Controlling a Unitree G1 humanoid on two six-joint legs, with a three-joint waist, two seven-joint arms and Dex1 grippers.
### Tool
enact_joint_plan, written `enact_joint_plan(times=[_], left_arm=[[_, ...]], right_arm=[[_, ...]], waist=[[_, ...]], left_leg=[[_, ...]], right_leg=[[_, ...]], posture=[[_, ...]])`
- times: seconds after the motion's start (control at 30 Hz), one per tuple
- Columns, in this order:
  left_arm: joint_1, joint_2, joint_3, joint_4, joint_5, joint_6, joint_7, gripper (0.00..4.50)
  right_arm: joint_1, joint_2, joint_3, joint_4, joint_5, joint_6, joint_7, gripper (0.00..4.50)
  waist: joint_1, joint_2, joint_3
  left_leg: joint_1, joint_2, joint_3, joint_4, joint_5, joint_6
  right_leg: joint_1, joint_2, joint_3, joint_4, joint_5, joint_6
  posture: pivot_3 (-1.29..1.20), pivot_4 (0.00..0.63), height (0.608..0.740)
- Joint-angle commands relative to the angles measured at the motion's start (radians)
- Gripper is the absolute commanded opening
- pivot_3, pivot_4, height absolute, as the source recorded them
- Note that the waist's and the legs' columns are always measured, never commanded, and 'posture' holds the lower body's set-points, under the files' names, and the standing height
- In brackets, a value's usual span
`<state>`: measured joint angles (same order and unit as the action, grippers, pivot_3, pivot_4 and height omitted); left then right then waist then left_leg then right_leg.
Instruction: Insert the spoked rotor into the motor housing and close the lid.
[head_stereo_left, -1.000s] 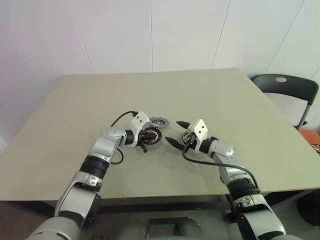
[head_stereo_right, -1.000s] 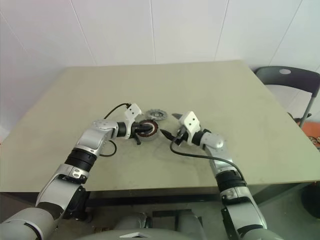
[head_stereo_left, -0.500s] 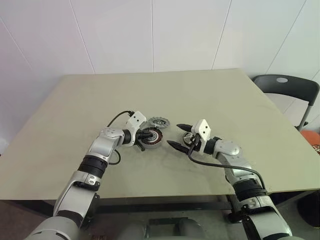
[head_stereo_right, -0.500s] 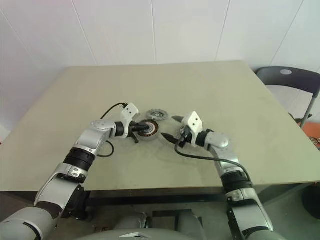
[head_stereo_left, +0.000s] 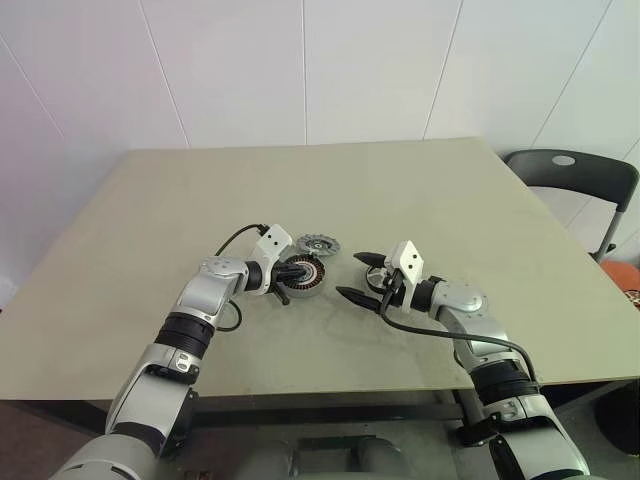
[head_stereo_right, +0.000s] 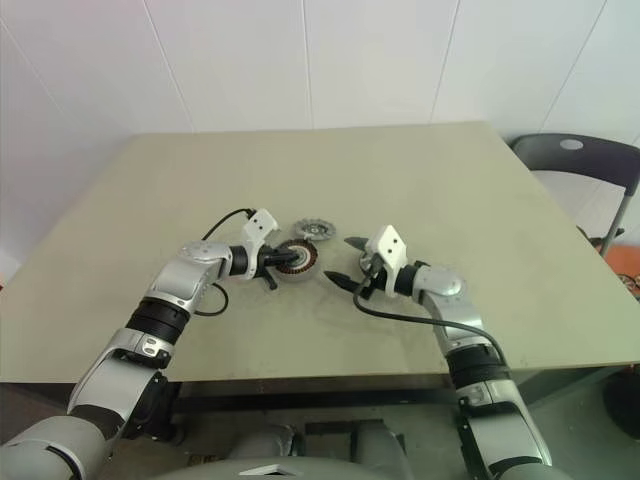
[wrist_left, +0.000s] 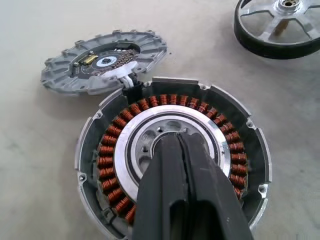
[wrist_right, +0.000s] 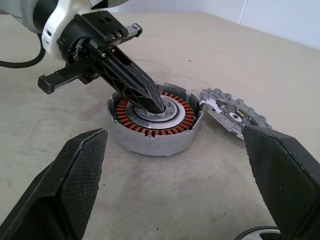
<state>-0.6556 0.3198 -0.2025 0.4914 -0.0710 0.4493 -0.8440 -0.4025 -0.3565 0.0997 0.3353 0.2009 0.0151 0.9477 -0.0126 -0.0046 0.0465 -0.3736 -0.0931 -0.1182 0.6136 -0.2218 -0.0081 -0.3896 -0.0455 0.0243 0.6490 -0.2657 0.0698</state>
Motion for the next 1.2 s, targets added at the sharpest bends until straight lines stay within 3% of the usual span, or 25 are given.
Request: enact_joint_plan(times=[0.03, 0.37, 0.47, 0.6, 0.77, 0.97, 1.2], left_arm=[[0.007, 0.018, -0.025, 0.013, 0.037, 0.026, 0.012, 0.04], [0.0, 0.024, -0.011, 0.019, 0.054, -0.011, 0.06, 0.04], [-0.041, -0.029, 0.093, 0.034, -0.021, -0.101, 0.132, 0.04], [-0.066, -0.084, 0.205, -0.055, -0.176, -0.112, 0.072, 0.04], [-0.009, -0.067, 0.188, -0.165, -0.22, -0.079, -0.009, 0.04], [0.14, -0.024, 0.127, -0.294, -0.205, -0.117, -0.079, 0.04], [0.265, -0.029, 0.165, -0.301, -0.187, -0.318, -0.033, 0.04]], right_arm=[[-0.01, -0.007, -0.014, -0.036, 0.007, -0.013, -0.007, 4.5], [-0.017, -0.007, -0.011, -0.025, 0.003, -0.022, -0.013, 4.5], [-0.019, -0.004, -0.012, -0.021, 0.005, -0.024, -0.015, 4.5], [-0.02, 0.008, -0.032, -0.034, 0.06, 0.014, 0.01, 4.5], [-0.02, 0.009, -0.062, -0.071, 0.136, 0.078, 0.037, 4.5], [0.02, -0.038, -0.081, -0.086, 0.135, 0.254, -0.035, 4.5], [0.079, -0.086, -0.31, -0.238, 0.444, 0.703, -0.132, 4.5]], waist=[[0.0, 0.0, 0.0], [-0.001, 0.0, 0.0], [0.001, 0.0, 0.0], [0.002, -0.001, 0.0], [0.0, -0.001, 0.0], [0.001, 0.0, 0.0], [0.027, 0.0, 0.0]], left_leg=[[0.0, 0.0, 0.0, 0.0, 0.0, 0.0], [0.001, 0.0, 0.0, 0.0, 0.0, 0.0], [0.001, 0.0, 0.0, 0.0, 0.0, 0.0], [-0.002, 0.0, 0.0, 0.001, 0.0, 0.0], [-0.002, 0.0, 0.0, 0.0, 0.0, 0.0], [-0.001, 0.0, 0.0, 0.0, 0.0, 0.0], [-0.003, 0.0, 0.001, 0.001, 0.0, 0.001]], right_leg=[[0.0, 0.0, 0.0, 0.0, 0.0, 0.0], [0.0, 0.0, 0.0, 0.0, -0.001, 0.001], [0.0, 0.0, 0.0, 0.0, -0.001, 0.001], [-0.001, 0.0, 0.0, 0.0, 0.0, 0.001], [-0.001, 0.0, 0.0, -0.002, 0.0, 0.0], [-0.001, 0.0, 0.0, 0.0, 0.0, -0.001], [-0.002, -0.001, 0.001, -0.001, -0.001, -0.003]], posture=[[0.0, 0.0, 0.74], [0.0, 0.0, 0.74], [0.0, 0.0, 0.74], [0.0, 0.0, 0.74], [0.0, 0.0, 0.74], [0.0, 0.0, 0.74], [0.0, 0.0, 0.74]])
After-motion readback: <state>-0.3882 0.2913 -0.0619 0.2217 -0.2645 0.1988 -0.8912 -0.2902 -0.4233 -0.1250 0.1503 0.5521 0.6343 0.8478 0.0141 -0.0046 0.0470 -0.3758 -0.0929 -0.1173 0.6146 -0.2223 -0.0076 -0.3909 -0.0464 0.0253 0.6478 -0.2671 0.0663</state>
